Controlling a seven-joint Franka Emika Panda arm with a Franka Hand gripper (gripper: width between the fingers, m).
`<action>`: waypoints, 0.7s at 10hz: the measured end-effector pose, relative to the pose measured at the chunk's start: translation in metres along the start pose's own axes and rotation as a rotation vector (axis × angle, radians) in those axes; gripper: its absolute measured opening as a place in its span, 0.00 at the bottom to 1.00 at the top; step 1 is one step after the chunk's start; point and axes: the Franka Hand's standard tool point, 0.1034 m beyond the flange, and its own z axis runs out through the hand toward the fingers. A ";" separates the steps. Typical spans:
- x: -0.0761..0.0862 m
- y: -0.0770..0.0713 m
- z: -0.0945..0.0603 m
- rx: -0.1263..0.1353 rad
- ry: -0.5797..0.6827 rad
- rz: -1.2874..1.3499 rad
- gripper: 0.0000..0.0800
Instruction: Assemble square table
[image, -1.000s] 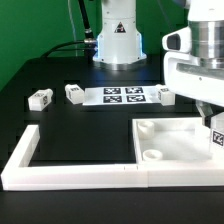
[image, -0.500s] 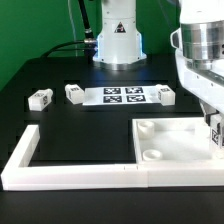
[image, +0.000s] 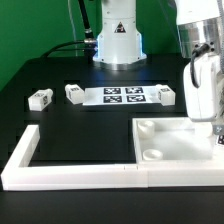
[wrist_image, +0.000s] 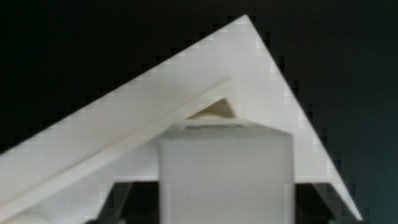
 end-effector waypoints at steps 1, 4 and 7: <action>0.000 0.000 0.001 0.000 0.001 -0.017 0.37; -0.011 0.007 0.004 -0.045 0.053 -0.575 0.80; -0.010 0.007 0.006 -0.053 0.049 -0.778 0.81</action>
Offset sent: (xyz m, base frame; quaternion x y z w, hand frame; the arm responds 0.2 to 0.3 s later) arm 0.0089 0.0278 -0.0037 -0.0330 0.0156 -0.4831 0.8748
